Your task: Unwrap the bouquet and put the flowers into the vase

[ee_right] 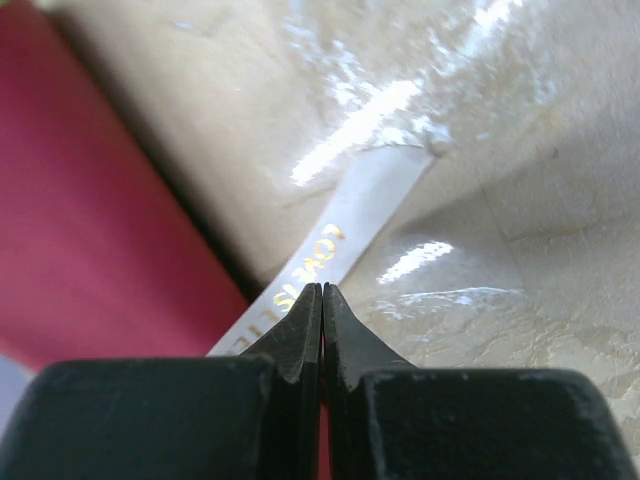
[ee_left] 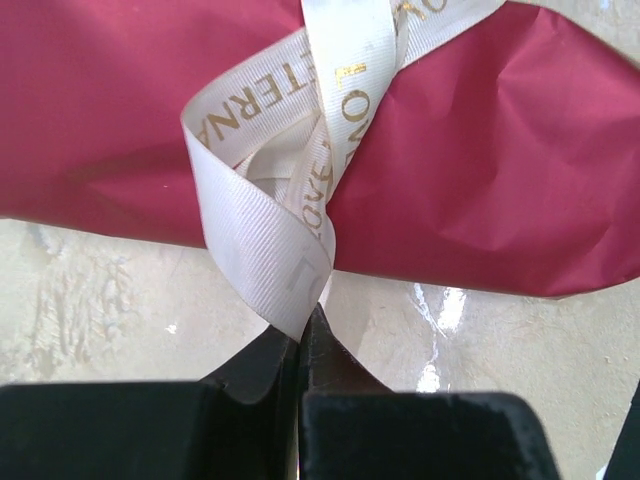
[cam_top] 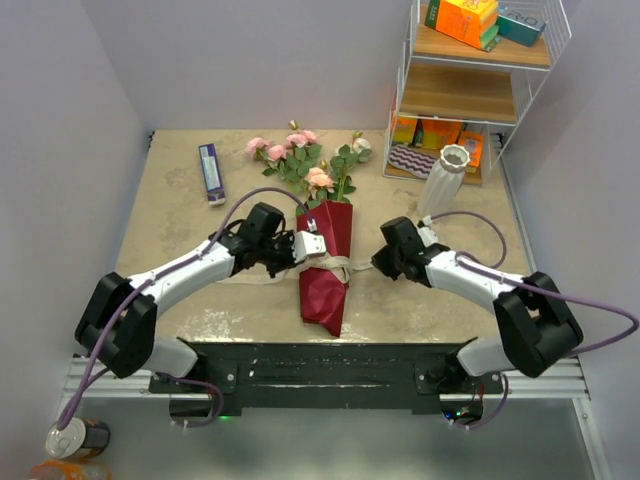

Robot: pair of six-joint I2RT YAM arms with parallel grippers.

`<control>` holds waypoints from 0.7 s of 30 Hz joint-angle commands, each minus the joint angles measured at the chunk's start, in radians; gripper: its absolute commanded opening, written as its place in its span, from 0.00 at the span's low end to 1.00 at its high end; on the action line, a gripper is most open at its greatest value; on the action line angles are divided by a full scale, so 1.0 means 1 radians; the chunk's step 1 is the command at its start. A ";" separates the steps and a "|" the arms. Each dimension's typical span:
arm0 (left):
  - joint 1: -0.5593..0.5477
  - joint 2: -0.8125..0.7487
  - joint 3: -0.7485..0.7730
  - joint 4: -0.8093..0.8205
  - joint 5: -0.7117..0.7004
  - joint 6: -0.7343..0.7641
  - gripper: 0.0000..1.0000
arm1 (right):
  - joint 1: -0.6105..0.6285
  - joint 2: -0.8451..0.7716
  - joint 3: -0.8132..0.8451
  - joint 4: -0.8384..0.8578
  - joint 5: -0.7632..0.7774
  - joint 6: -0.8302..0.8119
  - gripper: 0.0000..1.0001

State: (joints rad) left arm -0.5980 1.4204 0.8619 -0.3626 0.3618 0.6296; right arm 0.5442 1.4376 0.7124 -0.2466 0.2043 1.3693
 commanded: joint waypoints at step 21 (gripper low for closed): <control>-0.003 0.006 0.206 -0.151 0.026 -0.022 0.00 | 0.434 0.010 -0.044 -0.029 0.611 -0.538 0.50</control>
State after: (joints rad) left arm -0.5980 1.4250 1.0157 -0.5022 0.3664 0.6216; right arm 0.9405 1.4349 0.6617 -0.2752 0.6586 0.8421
